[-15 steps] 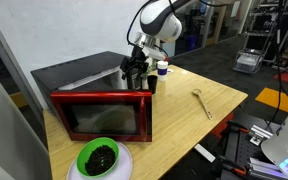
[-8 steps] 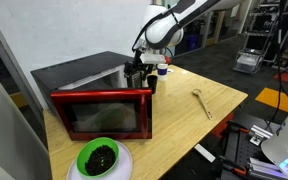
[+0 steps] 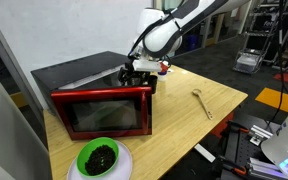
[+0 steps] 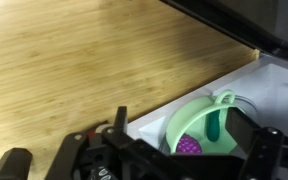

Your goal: Take the green pot out of the microwave

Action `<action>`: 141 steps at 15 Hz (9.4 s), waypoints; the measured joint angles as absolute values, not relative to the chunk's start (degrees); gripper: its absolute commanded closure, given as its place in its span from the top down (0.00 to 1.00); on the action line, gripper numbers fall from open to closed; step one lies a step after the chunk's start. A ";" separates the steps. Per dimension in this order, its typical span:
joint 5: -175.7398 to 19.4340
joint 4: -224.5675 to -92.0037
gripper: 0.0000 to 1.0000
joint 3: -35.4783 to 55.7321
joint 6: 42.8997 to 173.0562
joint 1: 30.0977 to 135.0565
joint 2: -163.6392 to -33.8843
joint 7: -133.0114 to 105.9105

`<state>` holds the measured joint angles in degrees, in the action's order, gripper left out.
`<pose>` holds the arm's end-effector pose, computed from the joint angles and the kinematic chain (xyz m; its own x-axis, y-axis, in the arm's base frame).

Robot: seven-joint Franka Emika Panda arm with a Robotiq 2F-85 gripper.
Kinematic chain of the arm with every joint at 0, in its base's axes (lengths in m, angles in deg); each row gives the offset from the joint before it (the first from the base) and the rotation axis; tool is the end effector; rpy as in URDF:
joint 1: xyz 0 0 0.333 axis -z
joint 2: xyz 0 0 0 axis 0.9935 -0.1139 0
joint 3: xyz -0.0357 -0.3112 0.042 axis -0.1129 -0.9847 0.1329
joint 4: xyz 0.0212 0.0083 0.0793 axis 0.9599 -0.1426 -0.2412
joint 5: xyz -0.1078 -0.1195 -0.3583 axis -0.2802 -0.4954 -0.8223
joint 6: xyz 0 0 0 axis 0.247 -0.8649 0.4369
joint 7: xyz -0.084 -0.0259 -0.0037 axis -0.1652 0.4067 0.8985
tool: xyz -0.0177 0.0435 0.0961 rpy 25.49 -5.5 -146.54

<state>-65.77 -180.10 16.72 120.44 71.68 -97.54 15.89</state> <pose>0.6085 0.1523 0.3604 0.8683 -0.4681 0.1640 -0.4146 -0.8665 -0.2781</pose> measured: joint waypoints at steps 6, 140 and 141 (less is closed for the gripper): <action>-67.02 -182.15 1.00 16.71 120.92 70.22 -97.86 20.96; -75.97 -156.91 0.02 8.20 133.43 62.79 -125.19 44.39; -75.97 -156.91 0.02 8.20 132.60 62.87 -124.69 43.79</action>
